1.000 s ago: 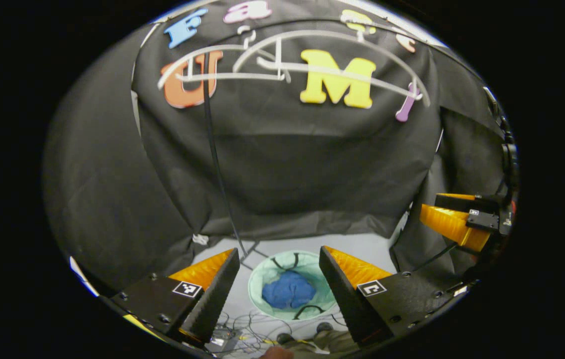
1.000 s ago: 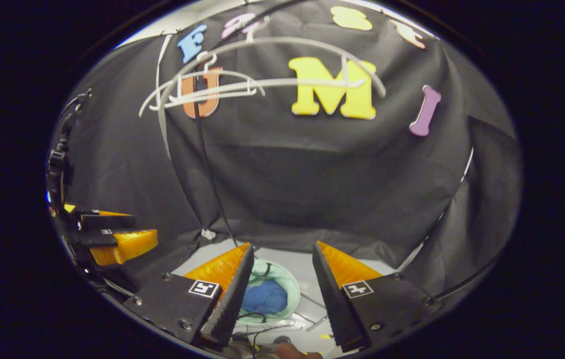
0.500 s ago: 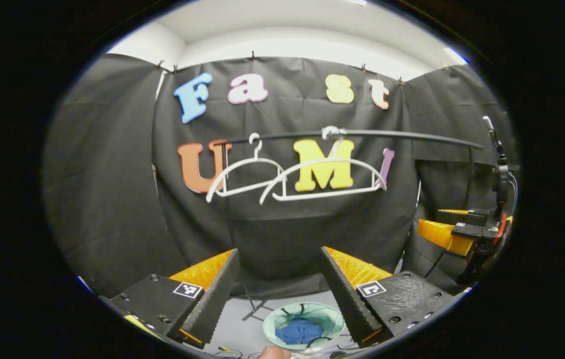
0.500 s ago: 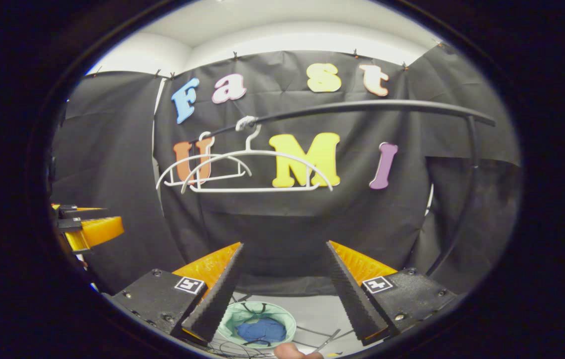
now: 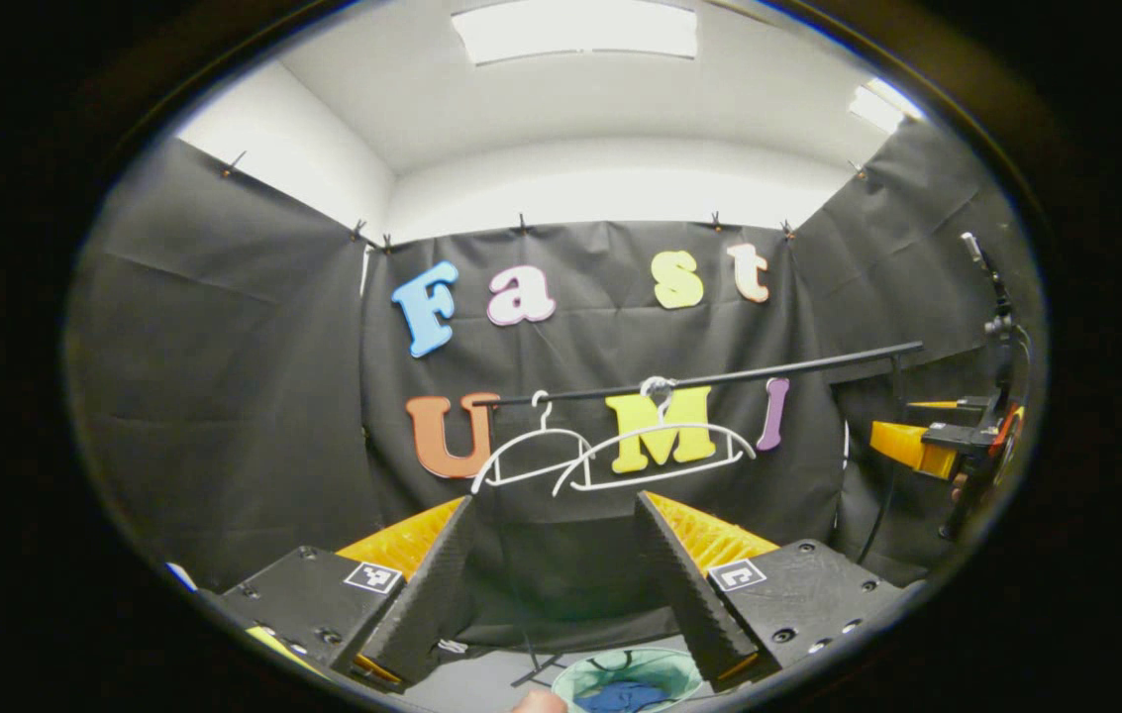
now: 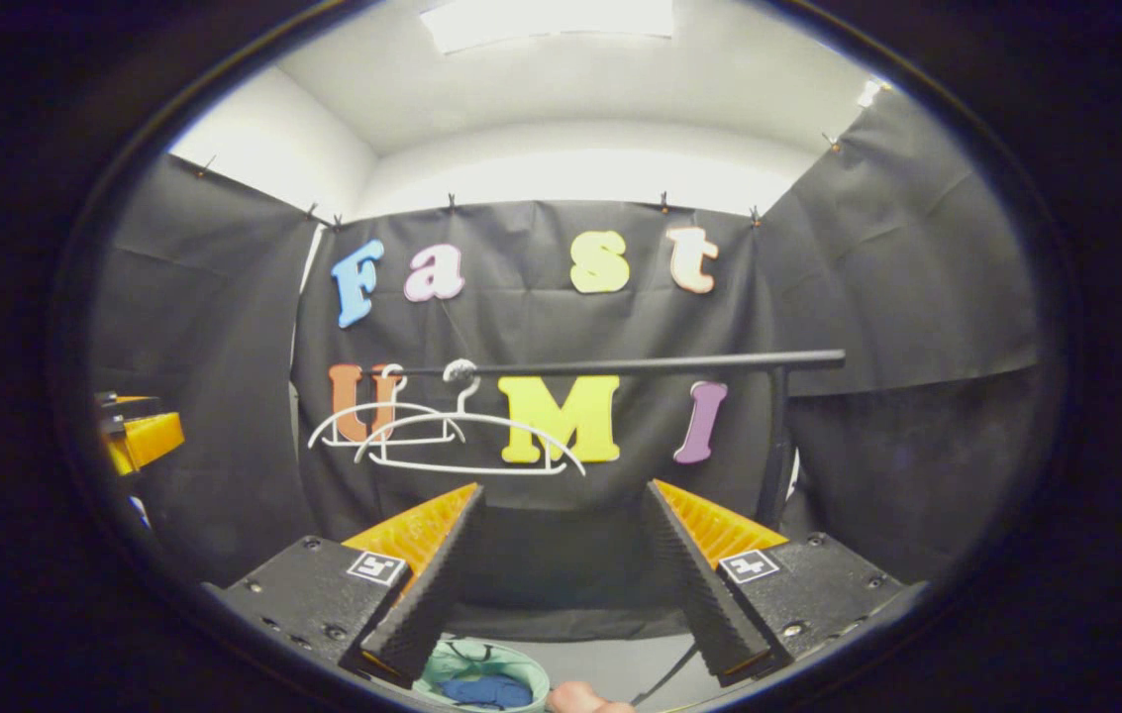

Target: Grasp the clothes on the hanger with both hands and then place them into the laundry hamper below.

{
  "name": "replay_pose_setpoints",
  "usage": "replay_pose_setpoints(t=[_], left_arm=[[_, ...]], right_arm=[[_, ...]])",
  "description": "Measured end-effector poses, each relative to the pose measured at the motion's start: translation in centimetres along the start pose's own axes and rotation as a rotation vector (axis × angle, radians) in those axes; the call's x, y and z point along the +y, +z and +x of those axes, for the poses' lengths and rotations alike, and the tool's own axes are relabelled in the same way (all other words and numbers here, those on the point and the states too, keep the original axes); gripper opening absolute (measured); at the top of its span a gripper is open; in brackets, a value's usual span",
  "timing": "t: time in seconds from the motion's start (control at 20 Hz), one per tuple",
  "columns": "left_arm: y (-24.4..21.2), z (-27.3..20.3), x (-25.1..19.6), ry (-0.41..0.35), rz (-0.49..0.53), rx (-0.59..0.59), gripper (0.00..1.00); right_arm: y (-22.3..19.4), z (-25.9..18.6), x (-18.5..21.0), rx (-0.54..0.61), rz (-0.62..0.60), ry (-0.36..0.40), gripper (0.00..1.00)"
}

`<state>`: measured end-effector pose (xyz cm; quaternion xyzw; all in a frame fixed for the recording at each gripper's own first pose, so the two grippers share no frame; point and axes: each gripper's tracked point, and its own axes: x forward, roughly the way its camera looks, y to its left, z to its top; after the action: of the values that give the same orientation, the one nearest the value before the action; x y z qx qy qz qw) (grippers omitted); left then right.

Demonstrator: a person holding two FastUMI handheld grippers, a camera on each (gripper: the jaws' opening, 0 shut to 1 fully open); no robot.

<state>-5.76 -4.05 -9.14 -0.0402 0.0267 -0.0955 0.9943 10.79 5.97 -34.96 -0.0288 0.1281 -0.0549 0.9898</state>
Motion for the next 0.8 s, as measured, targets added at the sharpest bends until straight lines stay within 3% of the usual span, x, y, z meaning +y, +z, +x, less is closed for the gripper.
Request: replay_pose_setpoints(t=[0.45, 0.8], left_arm=[[2.0, -11.3, -5.1, 0.074, -0.013, -0.008, 0.99], [4.2, -14.0, -3.9, 0.101, -0.02, -0.037, 0.98]], right_arm=[[1.3, -4.8, -0.8, -0.033, -0.027, 0.123, 1.0], [3.1, -6.6, -1.1, -0.096, 0.004, 0.129, 0.99]])
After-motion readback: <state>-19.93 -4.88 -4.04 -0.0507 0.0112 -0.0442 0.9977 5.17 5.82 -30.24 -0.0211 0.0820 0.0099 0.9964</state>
